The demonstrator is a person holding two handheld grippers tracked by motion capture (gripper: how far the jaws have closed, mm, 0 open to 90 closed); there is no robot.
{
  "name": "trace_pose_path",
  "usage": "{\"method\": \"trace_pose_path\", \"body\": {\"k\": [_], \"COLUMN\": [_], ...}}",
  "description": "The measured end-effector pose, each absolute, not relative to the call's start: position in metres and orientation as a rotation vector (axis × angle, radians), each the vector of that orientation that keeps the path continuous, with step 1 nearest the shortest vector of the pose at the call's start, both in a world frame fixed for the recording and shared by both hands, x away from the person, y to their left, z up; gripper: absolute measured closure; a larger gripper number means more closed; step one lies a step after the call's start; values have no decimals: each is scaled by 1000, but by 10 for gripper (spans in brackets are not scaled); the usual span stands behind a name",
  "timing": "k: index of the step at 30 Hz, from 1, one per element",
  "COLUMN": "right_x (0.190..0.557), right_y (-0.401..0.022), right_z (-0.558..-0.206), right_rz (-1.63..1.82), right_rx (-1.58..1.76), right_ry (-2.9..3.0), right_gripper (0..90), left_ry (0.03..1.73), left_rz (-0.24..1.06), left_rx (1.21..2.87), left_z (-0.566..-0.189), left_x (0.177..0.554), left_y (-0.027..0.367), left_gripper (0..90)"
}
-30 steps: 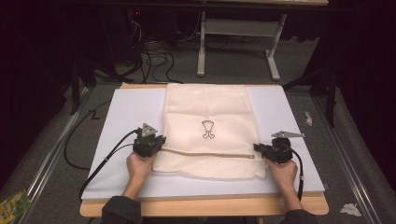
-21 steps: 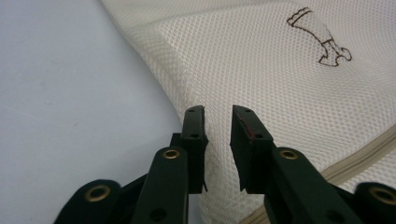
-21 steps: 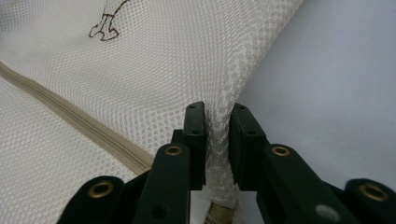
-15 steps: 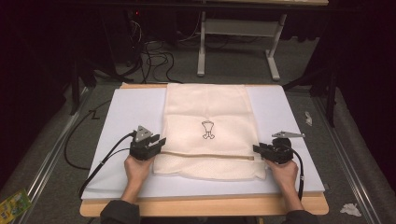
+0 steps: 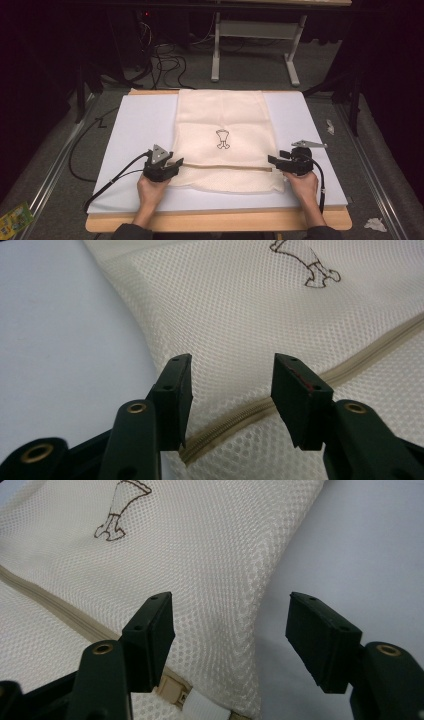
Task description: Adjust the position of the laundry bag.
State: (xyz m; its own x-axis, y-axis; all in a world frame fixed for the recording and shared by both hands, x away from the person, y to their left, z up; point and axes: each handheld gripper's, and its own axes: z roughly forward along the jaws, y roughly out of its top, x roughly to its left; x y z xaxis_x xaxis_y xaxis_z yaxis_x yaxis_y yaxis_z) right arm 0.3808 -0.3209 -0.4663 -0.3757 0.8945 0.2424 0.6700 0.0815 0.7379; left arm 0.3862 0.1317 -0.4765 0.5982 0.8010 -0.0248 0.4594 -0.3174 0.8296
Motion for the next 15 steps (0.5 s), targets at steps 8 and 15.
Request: {"method": "trace_pose_path", "body": {"k": [8,15], "right_x": [390,395], "right_y": [-312,-305], "right_z": [-472,-471], "right_rz": [1129,1115], "right_rx": [1631,1649], "right_ry": [2176,2202], "right_gripper": [372,373], "left_ry": [992,1010], "left_rz": [499,507], "left_rx": [1991,1994], "left_z": [-483,-484], "left_x": [385,386], "left_y": [128,127], "left_gripper": [480,468]}}
